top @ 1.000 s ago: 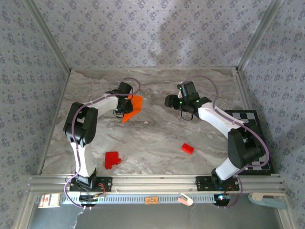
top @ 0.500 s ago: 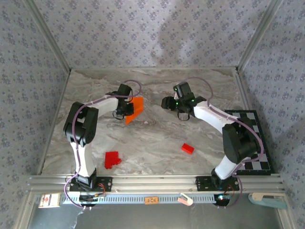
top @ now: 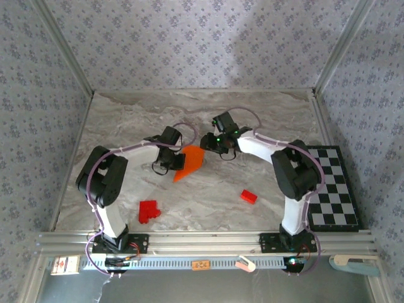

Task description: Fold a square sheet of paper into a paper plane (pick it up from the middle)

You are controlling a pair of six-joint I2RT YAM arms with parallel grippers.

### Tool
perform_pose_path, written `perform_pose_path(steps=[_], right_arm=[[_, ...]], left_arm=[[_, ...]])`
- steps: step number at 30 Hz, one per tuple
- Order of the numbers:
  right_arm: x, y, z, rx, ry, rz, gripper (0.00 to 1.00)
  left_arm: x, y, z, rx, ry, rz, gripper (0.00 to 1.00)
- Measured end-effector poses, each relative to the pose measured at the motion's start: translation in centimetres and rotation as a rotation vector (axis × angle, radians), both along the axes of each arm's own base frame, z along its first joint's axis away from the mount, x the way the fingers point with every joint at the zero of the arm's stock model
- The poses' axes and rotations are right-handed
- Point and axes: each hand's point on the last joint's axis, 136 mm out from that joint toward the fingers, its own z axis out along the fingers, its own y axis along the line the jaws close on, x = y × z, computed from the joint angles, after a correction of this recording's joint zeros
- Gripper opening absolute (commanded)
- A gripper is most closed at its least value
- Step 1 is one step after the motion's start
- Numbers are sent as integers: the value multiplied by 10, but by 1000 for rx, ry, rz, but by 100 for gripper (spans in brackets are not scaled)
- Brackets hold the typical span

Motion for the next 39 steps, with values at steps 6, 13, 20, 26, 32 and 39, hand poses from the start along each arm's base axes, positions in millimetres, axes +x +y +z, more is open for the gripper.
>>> perform_pose_path(steps=[6,13,20,26,32,39], right_arm=[[-2,31,-21,22,61,55,30],[-5,42,-43,-4,132,72,30],[-4,26,-51,-39,178,-15,30],[-11,3,-50,-44,203,-107,30],[-19,4,-40,-14,192,-81,28],[-27,21,-22,78,192,3,20]], left_arm=[[1,-4,1,-26,-7,-7,8],[3,-8,3,-43,-20,-27,10],[6,-16,1,-70,-14,-39,12],[15,-28,2,-115,-15,-47,12],[13,-33,3,-138,-5,-60,12],[11,-36,4,-159,0,-80,17]])
